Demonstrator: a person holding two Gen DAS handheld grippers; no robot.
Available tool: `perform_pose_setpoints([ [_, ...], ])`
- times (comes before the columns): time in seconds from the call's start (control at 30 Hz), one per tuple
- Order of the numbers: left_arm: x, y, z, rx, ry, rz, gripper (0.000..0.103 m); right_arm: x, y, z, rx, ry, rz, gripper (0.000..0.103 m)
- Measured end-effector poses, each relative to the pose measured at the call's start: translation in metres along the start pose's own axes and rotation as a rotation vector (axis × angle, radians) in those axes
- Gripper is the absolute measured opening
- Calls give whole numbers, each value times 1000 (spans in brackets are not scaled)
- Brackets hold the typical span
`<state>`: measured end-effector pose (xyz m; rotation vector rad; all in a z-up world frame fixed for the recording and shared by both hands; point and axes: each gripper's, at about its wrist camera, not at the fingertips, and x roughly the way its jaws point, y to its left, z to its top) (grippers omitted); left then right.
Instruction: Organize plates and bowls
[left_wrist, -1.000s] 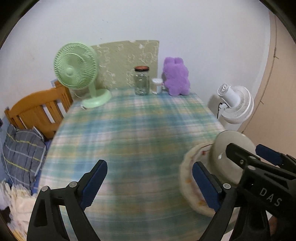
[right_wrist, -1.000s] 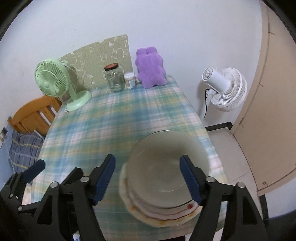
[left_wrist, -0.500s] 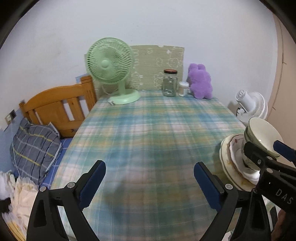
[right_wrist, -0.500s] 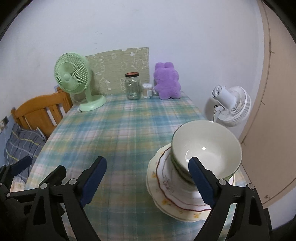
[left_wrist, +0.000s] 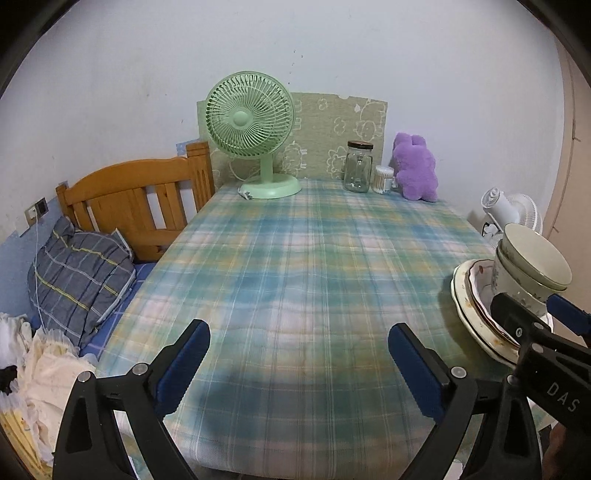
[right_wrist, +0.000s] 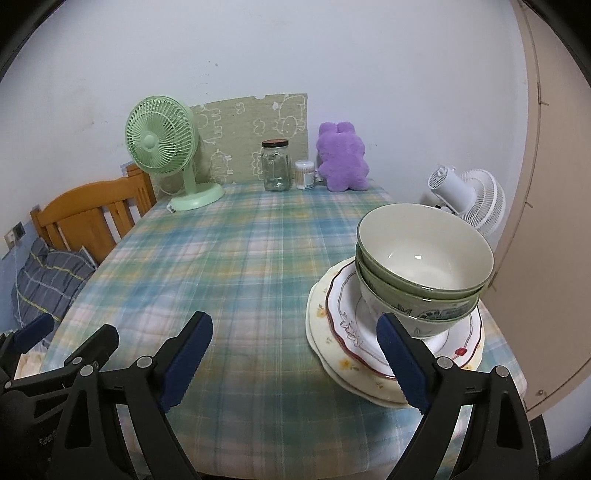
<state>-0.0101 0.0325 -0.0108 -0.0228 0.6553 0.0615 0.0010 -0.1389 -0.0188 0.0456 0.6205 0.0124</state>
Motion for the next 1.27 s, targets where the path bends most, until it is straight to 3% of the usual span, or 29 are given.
perform_pose_setpoints([
  [1.27,-13,-12,8,24,-9,-39,99,-18,-8,-1,15,-1,-45,92],
])
